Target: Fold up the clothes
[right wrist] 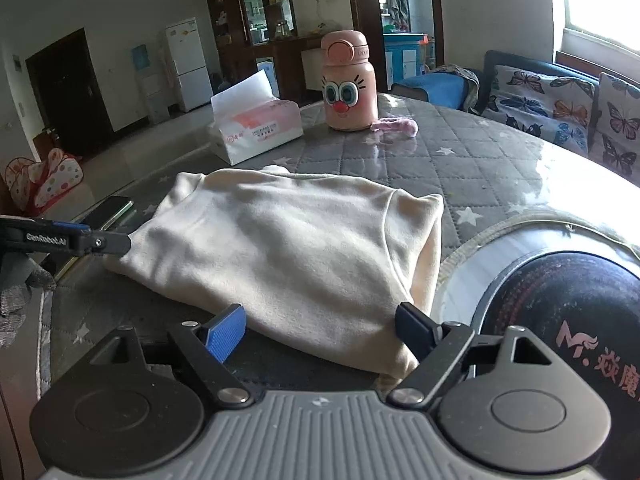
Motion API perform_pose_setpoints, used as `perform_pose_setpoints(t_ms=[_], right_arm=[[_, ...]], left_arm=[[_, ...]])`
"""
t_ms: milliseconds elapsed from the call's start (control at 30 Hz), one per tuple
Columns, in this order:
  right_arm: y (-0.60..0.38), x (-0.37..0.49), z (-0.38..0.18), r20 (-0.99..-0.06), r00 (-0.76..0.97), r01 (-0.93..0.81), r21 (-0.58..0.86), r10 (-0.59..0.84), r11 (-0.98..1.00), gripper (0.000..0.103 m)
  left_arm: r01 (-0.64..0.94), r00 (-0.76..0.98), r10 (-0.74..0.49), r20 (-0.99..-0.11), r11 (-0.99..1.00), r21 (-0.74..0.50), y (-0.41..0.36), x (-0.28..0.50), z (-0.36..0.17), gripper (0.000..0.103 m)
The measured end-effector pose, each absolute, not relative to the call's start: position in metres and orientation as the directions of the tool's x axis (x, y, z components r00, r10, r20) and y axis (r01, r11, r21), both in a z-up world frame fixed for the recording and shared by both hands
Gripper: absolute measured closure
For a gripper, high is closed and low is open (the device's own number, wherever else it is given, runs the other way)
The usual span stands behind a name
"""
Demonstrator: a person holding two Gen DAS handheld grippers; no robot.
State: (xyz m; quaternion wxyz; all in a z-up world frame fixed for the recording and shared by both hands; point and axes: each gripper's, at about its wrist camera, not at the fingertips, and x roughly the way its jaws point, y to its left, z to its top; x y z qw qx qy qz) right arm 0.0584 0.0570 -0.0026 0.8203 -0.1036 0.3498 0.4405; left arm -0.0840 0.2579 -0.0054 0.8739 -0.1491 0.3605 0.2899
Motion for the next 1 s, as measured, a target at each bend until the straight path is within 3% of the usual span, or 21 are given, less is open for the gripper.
perform_pose_setpoints(t_ms=[200, 600, 1000], right_arm=[[0.054, 0.054, 0.002, -0.655, 0.374, -0.797, 0.135, 0.657, 0.588, 0.016], [0.046, 0.038, 0.015, -0.615, 0.414, -0.794, 0.117, 0.671, 0.597, 0.0], [0.046, 0.019, 0.017, -0.593, 0.471, -0.784, 0.057, 0.653, 0.618, 0.0]], left_arm=[[-0.613, 0.575, 0.389, -0.72, 0.788, -0.064, 0.258, -0.089, -0.006, 0.0], [-0.574, 0.625, 0.362, -0.692, 0.814, -0.092, 0.241, -0.096, 0.007, 0.0], [-0.546, 0.647, 0.352, -0.676, 0.833, -0.089, 0.224, -0.101, 0.014, 0.0]])
